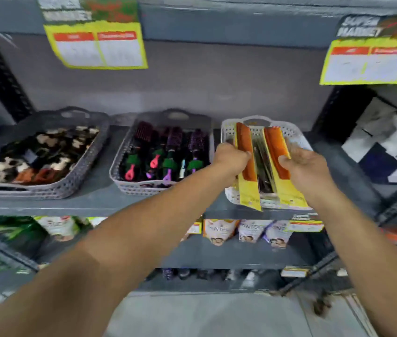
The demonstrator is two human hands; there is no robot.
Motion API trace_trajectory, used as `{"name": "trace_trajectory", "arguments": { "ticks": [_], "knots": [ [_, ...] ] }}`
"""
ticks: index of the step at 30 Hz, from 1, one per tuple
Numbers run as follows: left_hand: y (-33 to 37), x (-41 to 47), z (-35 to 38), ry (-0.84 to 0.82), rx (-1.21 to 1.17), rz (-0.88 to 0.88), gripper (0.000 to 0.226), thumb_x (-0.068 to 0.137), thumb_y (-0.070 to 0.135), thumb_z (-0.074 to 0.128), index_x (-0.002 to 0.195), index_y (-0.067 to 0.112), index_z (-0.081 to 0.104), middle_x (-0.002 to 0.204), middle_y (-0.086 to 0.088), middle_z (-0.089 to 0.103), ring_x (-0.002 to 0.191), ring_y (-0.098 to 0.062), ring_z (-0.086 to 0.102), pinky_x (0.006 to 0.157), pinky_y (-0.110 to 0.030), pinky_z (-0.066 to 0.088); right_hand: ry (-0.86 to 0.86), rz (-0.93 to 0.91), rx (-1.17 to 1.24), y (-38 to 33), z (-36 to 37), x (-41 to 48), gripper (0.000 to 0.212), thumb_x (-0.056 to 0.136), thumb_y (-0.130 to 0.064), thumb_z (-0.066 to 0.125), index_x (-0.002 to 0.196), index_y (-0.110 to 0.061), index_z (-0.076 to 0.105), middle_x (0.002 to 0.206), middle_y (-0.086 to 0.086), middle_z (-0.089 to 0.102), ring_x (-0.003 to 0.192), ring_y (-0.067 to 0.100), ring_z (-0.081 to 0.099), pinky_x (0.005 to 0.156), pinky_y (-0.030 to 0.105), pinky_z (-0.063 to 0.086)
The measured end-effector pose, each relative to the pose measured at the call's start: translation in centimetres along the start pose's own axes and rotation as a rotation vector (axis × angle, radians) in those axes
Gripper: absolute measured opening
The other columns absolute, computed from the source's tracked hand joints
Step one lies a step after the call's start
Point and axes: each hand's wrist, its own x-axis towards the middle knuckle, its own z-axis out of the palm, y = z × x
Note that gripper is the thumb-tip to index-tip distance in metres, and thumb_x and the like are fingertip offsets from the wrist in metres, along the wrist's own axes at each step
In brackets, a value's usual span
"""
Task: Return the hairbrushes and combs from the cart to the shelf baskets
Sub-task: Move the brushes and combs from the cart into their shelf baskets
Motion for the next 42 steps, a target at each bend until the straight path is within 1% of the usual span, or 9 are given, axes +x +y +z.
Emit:
{"name": "trace_trajectory", "arguments": {
  "ticks": [2,4,5,8,14,20,23,28,42],
  "knots": [
    [-0.1,2.2,1.9,0.07,0.151,-0.004,0.026,0.079,0.007,0.064,0.103,-0.002,0.061,0.108,-0.023,0.068,0.101,-0.036,0.065,0.088,-0.048,0.054,0.001,0.013,-0.048,1.4,-0.6,2.6,0.028,0.084,-0.021,0.066,0.108,-0.009,0.067,0.1,-0.007,0.063,0.076,-0.003,0.061,0.07,0.012,0.046],
    [-0.3,3.7,3.4,0.156,0.319,0.011,0.031,0.078,0.012,0.064,0.107,0.003,0.062,0.108,-0.019,0.069,0.102,-0.035,0.065,0.085,-0.04,0.054,0.008,0.036,-0.112,2.7,-0.8,4.9,0.031,0.083,-0.025,0.065,0.106,-0.005,0.065,0.106,0.008,0.071,0.097,0.025,0.067,0.087,0.037,0.052],
    [-0.3,4.2,3.8,0.18,0.36,0.014,0.029,0.079,0.016,0.065,0.105,0.004,0.062,0.107,-0.017,0.07,0.101,-0.033,0.066,0.08,-0.035,0.054,-0.01,0.043,-0.149,3.1,-0.6,5.6,0.031,0.082,-0.027,0.064,0.106,-0.006,0.065,0.109,0.015,0.071,0.101,0.032,0.066,0.089,0.042,0.052],
    [-0.4,5.6,4.9,0.234,0.439,-0.008,0.027,0.083,0.021,0.062,0.103,0.003,0.064,0.108,-0.017,0.07,0.102,-0.031,0.066,0.071,-0.032,0.048,-0.057,0.072,-0.275,4.2,0.3,7.6,0.039,0.083,-0.031,0.063,0.117,-0.013,0.063,0.113,0.012,0.07,0.101,0.029,0.065,0.082,0.03,0.048],
    [-1.8,7.3,5.0,0.228,0.574,-0.058,0.036,0.088,0.016,0.059,0.119,-0.001,0.054,0.112,-0.02,0.067,0.1,-0.033,0.066,0.068,-0.033,0.051,-0.086,0.073,-0.453,6.1,2.2,9.8,0.047,0.084,-0.034,0.062,0.127,-0.015,0.056,0.133,0.013,0.058,0.109,0.033,0.06,0.09,0.036,0.047],
    [-2.0,8.2,5.4,0.207,0.626,-0.072,0.03,0.089,0.01,0.056,0.116,-0.003,0.055,0.113,-0.02,0.066,0.1,-0.033,0.065,0.066,-0.034,0.052,-0.107,-0.091,-0.907,6.7,3.2,10.4,0.054,0.085,-0.032,0.06,0.135,-0.02,0.047,0.154,0.007,0.033,0.131,0.032,0.043,0.103,0.043,0.04],
    [-1.9,8.3,5.5,0.197,0.686,-0.068,0.024,0.088,0.007,0.056,0.109,-0.003,0.058,0.11,-0.018,0.067,0.098,-0.031,0.066,0.06,-0.029,0.046,-0.107,-0.081,-0.981,6.3,3.6,10.1,0.035,0.085,-0.024,0.061,0.118,-0.013,0.063,0.159,0.001,0.019,0.139,0.032,0.031,0.109,0.047,0.033],
    [-2.0,8.0,5.5,0.172,0.711,-0.062,0.033,0.089,0.019,0.054,0.112,-0.004,0.06,0.114,-0.02,0.065,0.098,-0.033,0.066,0.07,-0.035,0.051,-0.114,0.032,-1.064,5.6,4.1,9.6,0.028,0.085,-0.02,0.059,0.112,-0.012,0.065,0.13,0.016,0.051,0.124,0.04,0.043,0.098,0.05,0.044],
    [-3.5,8.0,5.2,0.221,0.637,0.169,0.027,0.088,0.022,0.059,0.109,0.004,0.058,0.109,-0.017,0.066,0.097,-0.034,0.063,0.073,-0.034,0.048,-0.119,0.054,-1.029,5.7,4.3,9.3,0.03,0.082,-0.027,0.065,0.109,-0.013,0.065,0.129,0.017,0.05,0.126,0.041,0.043,0.099,0.053,0.045]
  ]
}}
